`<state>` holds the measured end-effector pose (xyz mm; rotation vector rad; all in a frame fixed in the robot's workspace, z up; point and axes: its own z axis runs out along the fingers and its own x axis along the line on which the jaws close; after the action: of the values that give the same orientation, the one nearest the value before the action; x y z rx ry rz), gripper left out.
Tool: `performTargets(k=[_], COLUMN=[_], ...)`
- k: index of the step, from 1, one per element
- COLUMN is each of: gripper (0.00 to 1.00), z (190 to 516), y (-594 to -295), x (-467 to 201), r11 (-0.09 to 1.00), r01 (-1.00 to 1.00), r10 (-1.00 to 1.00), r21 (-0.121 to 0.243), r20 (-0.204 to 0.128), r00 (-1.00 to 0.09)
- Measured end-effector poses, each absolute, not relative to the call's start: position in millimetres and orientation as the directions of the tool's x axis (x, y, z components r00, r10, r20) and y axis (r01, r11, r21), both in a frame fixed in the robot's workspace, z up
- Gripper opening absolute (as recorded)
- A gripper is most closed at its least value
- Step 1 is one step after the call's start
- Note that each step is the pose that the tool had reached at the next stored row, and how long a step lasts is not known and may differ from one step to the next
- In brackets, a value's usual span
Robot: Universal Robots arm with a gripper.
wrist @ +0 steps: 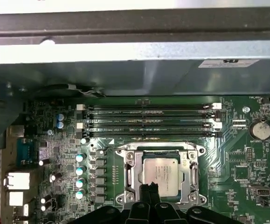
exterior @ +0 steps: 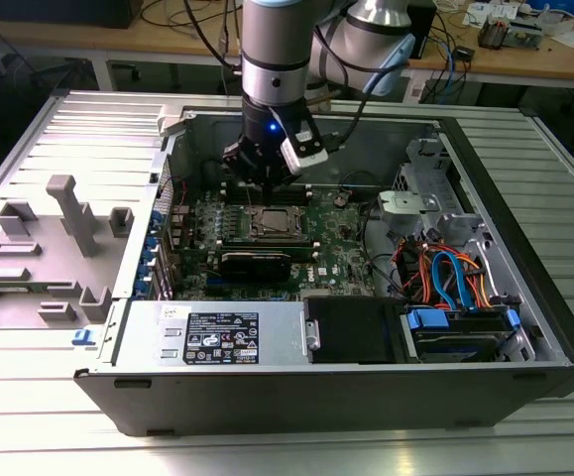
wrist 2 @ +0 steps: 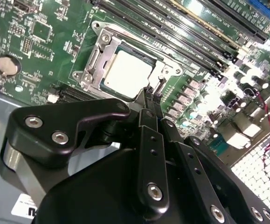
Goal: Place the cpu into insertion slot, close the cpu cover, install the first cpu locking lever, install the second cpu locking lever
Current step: 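Install the first cpu locking lever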
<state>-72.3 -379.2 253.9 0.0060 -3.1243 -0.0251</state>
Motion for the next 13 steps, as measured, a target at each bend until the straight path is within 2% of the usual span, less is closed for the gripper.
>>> performTargets(k=[3,13], gripper=[0.11,0.11], z=[254.0,254.8], y=[-379.2,-379.7], x=[-73.0,-79.4], r11=[1.000,0.995], r01=[-0.013,-0.095], r10=[-0.013,-0.094], r21=[0.017,0.023], r20=[-0.008,-0.012], r00=[-1.000,-0.995])
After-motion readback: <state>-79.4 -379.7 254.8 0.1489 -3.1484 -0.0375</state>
